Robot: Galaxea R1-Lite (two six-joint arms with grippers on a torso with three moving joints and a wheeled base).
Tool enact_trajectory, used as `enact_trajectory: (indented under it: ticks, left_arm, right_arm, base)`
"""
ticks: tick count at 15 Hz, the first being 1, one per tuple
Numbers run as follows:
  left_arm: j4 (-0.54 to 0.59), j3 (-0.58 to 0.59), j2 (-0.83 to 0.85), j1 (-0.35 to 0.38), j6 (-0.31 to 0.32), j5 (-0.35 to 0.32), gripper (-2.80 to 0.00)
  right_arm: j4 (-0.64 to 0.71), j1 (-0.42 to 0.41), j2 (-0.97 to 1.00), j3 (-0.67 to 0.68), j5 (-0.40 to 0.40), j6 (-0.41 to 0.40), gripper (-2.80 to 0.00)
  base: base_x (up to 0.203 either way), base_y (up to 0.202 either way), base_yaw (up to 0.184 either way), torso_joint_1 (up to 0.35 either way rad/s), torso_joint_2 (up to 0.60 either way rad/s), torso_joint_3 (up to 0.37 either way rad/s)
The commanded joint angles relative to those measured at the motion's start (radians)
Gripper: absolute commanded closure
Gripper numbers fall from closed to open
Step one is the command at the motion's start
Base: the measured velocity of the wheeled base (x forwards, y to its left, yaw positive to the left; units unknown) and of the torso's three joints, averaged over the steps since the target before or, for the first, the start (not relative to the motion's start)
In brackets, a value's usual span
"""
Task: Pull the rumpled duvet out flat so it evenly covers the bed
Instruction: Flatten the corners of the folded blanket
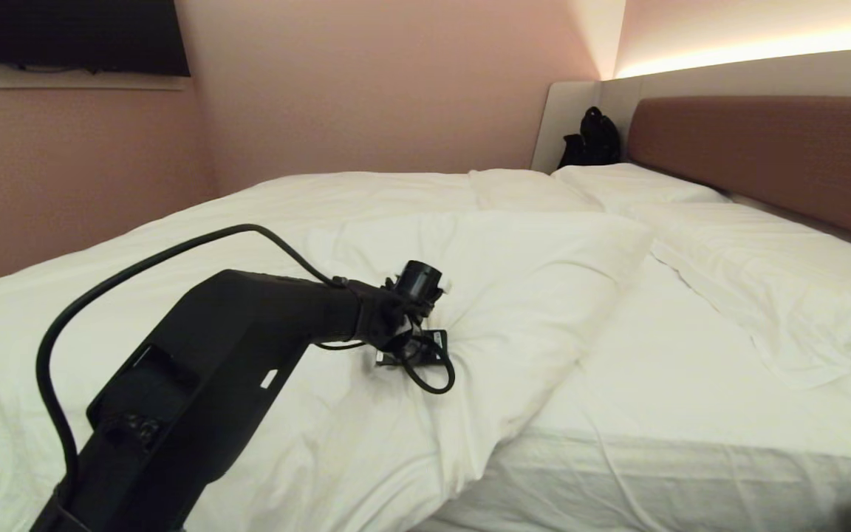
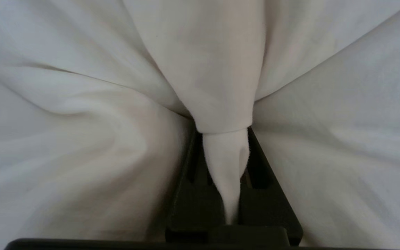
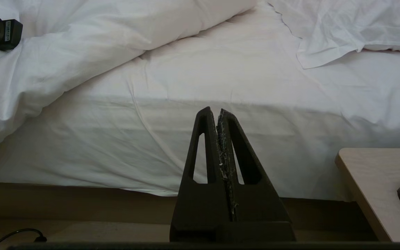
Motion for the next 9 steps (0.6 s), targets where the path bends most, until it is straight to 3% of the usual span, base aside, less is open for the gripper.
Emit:
enact_trajectory:
  ticks: [1, 3, 9]
  left_arm:
    - [0.002, 0.002, -0.021, -0.014, -0.003, 0.002, 0.00]
    - [0.003, 0.006, -0.035, -0.029, -0.008, 0.003, 0.00]
    - [0.050, 0.028, -0.171, -0.175, -0.045, 0.000, 0.00]
  right_arm:
    - [0.000, 0.000, 0.000, 0.000, 0.000, 0.000, 0.00]
    - [0.000, 0.000, 0.000, 0.000, 0.000, 0.001, 0.00]
    - [0.000, 0.000, 0.000, 0.000, 0.000, 0.001, 0.00]
  base:
    - [0.000, 0.000, 0.000, 0.000, 0.00, 0.000]
    - [0.000, 0.000, 0.000, 0.000, 0.00, 0.000]
    - [0.000, 0.000, 0.000, 0.000, 0.00, 0.000]
